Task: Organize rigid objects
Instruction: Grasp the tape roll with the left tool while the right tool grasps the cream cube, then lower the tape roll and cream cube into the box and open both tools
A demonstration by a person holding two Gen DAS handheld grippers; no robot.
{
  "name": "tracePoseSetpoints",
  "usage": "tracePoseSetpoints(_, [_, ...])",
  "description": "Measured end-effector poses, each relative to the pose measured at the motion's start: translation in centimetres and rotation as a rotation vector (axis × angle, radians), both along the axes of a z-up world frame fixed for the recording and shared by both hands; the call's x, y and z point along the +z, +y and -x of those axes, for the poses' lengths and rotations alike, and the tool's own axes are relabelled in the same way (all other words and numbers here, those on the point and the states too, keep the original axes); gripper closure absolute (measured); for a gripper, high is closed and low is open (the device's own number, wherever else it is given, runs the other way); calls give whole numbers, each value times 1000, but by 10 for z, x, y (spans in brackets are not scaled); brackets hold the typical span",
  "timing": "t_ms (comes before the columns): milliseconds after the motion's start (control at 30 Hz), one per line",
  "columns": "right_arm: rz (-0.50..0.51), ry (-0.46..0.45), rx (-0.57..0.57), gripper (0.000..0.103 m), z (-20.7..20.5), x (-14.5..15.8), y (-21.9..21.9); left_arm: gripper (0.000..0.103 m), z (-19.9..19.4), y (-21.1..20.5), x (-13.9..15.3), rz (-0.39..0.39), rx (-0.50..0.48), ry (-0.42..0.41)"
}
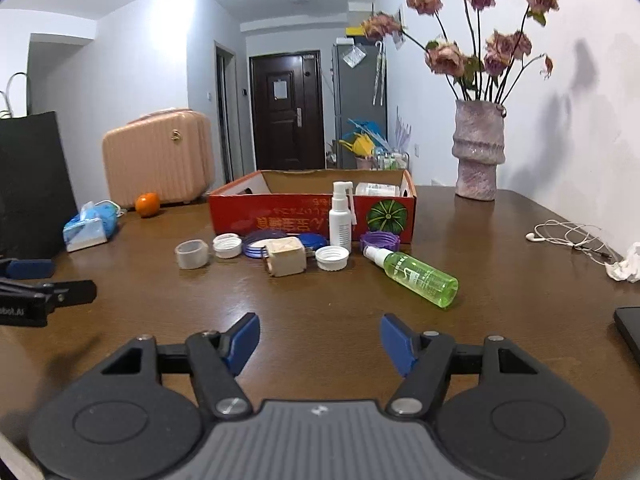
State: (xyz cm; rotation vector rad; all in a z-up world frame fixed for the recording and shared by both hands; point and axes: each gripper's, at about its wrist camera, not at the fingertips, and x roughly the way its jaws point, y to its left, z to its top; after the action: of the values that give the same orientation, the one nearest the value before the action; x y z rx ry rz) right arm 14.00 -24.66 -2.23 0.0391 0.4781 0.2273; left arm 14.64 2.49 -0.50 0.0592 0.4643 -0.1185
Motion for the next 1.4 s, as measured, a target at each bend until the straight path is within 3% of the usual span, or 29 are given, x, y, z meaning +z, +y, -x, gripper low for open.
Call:
tracePoseSetpoints(233, [22, 36, 59, 44, -71, -1, 14, 17, -97, 0, -10, -22, 6, 73])
tracePoseSetpoints(367, [35, 61, 124, 45, -117, -5, 35, 25, -153, 2, -22, 8, 22, 150])
tracePoseSetpoints(567, [67, 88, 179, 50, -175, -15, 67, 37, -195, 2, -34, -3, 25, 174])
tracePoseSetpoints(700, [88, 105, 159, 55, -198, -20, 76, 59, -203, 0, -38, 3, 3, 191])
tracePoseSetpoints(933, [100, 129, 164, 61, -207, -27, 82, 60, -197, -6, -38, -15, -18, 182])
tracePoseSetpoints(1033, [87, 149, 167, 62, -198, -23, 80, 60, -177, -8, -28, 10, -17, 161])
tracePoseSetpoints(1233, [112, 122, 159, 63, -121, -19, 70, 60, -101, -11, -12, 71, -29, 125])
tracePoseSetpoints(1400, [99, 111, 123, 63, -55, -18, 55, 60, -45, -22, -1, 74, -52, 89])
